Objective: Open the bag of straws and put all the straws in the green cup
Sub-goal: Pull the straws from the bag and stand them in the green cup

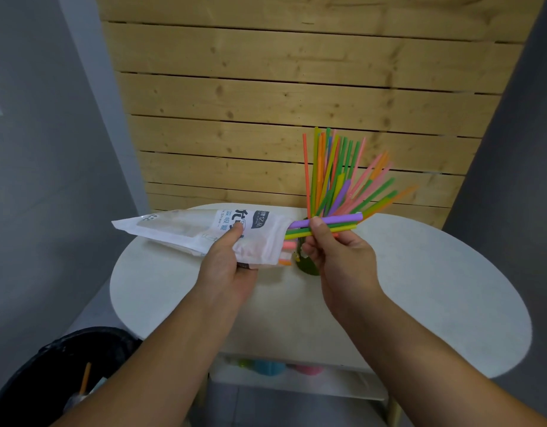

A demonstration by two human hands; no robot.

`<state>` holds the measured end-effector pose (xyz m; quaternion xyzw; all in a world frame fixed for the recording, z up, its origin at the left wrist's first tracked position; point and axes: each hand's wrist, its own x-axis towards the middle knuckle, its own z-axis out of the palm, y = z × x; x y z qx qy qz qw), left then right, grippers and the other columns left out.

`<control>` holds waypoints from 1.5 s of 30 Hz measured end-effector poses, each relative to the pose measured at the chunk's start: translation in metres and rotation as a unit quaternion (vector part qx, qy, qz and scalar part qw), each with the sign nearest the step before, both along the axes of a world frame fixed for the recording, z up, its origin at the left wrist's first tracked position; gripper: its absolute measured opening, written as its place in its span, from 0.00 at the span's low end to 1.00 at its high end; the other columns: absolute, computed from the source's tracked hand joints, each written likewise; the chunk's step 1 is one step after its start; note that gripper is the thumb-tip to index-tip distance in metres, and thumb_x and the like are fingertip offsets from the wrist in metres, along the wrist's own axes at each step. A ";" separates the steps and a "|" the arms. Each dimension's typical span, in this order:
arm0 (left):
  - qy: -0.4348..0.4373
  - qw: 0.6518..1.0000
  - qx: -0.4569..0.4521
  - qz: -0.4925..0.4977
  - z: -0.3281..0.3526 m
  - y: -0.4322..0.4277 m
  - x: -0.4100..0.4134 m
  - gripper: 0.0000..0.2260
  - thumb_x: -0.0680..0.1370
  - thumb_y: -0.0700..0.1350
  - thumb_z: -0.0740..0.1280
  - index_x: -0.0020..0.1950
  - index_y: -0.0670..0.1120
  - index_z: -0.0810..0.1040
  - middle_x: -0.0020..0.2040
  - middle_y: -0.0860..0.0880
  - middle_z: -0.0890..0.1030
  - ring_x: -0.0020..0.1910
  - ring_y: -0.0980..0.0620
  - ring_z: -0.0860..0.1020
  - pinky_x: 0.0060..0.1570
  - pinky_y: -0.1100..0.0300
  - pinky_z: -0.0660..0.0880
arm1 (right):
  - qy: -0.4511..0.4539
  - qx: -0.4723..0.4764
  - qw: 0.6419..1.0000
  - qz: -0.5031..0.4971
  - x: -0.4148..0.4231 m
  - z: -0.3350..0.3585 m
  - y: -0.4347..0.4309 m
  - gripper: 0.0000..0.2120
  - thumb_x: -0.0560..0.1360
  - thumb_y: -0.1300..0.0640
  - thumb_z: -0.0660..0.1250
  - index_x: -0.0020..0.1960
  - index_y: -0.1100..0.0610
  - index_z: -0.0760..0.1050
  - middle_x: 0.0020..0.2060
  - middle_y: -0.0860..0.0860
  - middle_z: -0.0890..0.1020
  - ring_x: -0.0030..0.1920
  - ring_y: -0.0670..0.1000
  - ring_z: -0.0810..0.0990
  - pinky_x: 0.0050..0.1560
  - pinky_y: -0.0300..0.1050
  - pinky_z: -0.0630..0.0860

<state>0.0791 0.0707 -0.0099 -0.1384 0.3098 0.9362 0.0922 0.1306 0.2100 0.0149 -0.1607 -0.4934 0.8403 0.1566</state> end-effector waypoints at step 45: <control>-0.035 0.996 -0.025 0.081 -0.001 -0.028 -0.016 0.16 0.84 0.43 0.65 0.71 0.41 0.74 0.63 0.44 0.83 0.56 0.47 0.84 0.33 0.56 0.84 | 0.069 0.338 0.909 -0.234 0.027 0.057 0.110 0.07 0.75 0.50 0.72 0.43 0.54 0.81 0.33 0.51 0.82 0.31 0.45 0.81 0.39 0.43 0.80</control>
